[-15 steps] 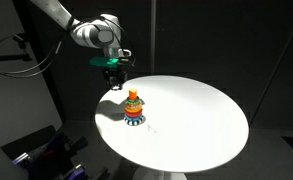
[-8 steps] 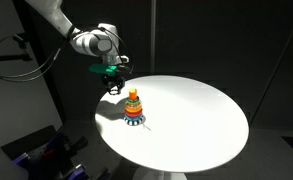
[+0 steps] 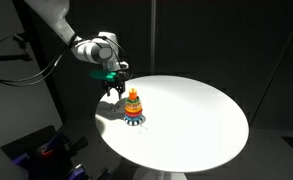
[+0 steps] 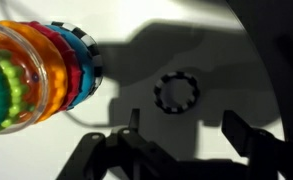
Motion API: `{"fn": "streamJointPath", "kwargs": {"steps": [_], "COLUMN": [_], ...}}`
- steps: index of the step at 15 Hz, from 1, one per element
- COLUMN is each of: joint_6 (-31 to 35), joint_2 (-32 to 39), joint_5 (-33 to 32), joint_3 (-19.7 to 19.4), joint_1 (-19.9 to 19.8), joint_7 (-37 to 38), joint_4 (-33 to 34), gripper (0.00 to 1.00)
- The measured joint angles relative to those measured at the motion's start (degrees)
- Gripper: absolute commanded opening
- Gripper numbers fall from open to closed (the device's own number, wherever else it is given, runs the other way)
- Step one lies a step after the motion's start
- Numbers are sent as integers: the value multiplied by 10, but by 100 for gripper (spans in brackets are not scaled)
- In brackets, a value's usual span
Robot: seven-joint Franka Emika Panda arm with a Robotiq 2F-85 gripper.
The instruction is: Put the black and white ring on the table
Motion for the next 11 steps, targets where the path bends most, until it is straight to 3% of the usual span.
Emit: {"fn": "streamJointPath", "kwargs": {"steps": [11], "joint_6": [-2], "joint_2": [2], "joint_5": [0], "joint_3": [0], "joint_1": [5], "joint_7": [4], "joint_4": [3], "gripper": [100]}}
